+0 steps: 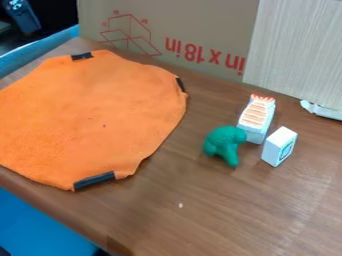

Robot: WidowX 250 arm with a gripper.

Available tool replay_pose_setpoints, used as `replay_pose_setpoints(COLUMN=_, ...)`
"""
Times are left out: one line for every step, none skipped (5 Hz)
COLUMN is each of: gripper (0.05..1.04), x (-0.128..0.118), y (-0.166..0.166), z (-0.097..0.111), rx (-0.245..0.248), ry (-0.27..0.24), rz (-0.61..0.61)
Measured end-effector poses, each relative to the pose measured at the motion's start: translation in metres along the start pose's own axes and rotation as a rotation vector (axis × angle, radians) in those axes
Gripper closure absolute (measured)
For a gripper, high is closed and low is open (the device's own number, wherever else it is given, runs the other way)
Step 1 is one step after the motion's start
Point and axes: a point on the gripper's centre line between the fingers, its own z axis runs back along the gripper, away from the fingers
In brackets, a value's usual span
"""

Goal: Folding the cloth from top to bottom

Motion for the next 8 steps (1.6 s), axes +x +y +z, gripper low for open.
replay_pose_setpoints(gripper=0.084, x=0.001, y=0.017, z=-0.001, rx=0.025, ry=-0.003, rz=0.012)
replay_pose_setpoints(gripper=0.084, x=0.0, y=0.027, z=-0.007, rx=0.022, ry=0.001, rz=-0.007)
replay_pose_setpoints(gripper=0.084, x=-0.003, y=0.036, z=-0.014, rx=-0.014, ry=0.022, rz=-0.069)
replay_pose_setpoints(gripper=0.084, x=-0.006, y=0.046, z=-0.024, rx=-0.038, ry=0.031, rz=-0.147)
replay_pose_setpoints(gripper=0.084, x=-0.008, y=0.054, z=-0.039, rx=-0.01, ry=0.012, rz=-0.195)
replay_pose_setpoints(gripper=0.084, x=-0.009, y=0.057, z=-0.055, rx=0.05, ry=-0.023, rz=-0.208)
replay_pose_setpoints(gripper=0.084, x=-0.005, y=0.063, z=-0.056, rx=0.11, ry=-0.023, rz=-0.213)
replay_pose_setpoints(gripper=0.084, x=0.006, y=0.061, z=-0.062, rx=0.122, ry=0.0, rz=-0.223)
